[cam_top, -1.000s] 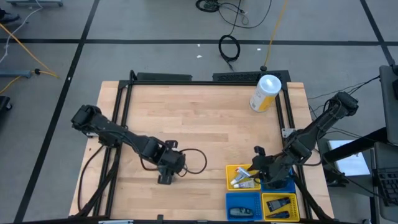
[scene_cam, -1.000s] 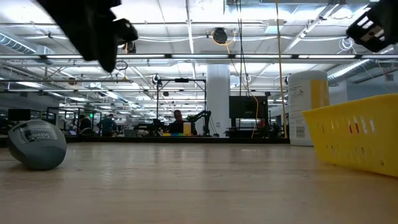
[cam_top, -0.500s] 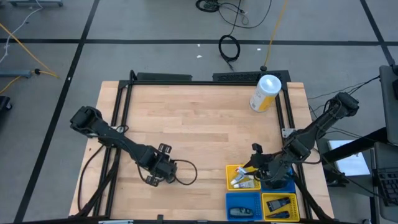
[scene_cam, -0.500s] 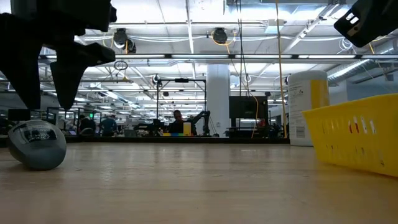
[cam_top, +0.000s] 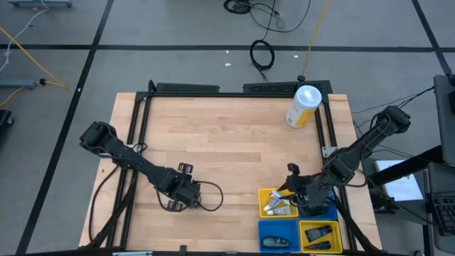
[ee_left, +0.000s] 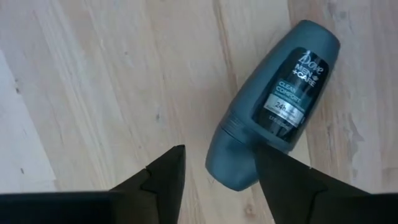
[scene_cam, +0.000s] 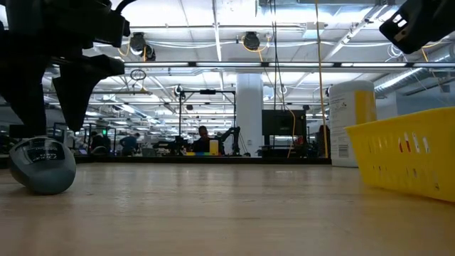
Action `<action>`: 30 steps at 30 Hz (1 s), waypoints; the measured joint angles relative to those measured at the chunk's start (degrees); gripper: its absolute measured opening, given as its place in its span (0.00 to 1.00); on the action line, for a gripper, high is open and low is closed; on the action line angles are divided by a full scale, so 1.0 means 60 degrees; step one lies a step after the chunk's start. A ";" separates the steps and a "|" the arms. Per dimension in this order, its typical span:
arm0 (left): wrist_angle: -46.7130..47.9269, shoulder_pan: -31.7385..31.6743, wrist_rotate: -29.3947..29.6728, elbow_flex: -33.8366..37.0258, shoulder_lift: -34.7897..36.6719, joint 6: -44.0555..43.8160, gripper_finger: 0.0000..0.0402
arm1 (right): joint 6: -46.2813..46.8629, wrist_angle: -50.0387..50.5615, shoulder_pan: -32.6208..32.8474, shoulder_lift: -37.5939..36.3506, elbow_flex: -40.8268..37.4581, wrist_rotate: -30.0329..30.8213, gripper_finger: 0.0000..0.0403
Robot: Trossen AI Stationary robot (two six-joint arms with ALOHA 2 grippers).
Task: Pick & Place Travel size toiletries
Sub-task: Put the black deodorant into the bottom blue bin
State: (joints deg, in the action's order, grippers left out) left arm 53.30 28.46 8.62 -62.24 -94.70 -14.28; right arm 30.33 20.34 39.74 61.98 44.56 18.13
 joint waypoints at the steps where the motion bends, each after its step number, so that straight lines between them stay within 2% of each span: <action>1: 0.0000 0.0006 0.0001 0.0000 0.0000 -0.0008 0.49 | 0.0000 0.0000 -0.0015 0.0000 0.0000 0.0000 0.31; 9: 0.0004 0.0246 0.0074 0.0000 0.0000 -0.0605 0.68 | -0.0208 0.0004 -0.0071 0.0000 0.0000 -0.0025 0.31; 14: -0.0002 0.0604 0.0070 -0.0004 0.0000 0.0165 0.75 | -0.0208 0.0004 -0.0071 0.0000 0.0000 -0.0029 0.31; 22: -0.0327 0.1011 0.0237 0.0190 -0.0055 0.2863 0.72 | -0.0208 0.0004 -0.0068 0.0000 0.0000 -0.0033 0.31; 30: -0.0943 0.0738 0.0365 0.1092 -0.0058 0.2568 0.67 | -0.0185 0.0004 -0.0068 0.0000 0.0000 -0.0037 0.31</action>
State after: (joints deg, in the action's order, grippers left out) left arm 47.64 32.89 10.81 -55.69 -95.04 1.13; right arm 29.22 20.36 39.33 61.98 44.56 17.91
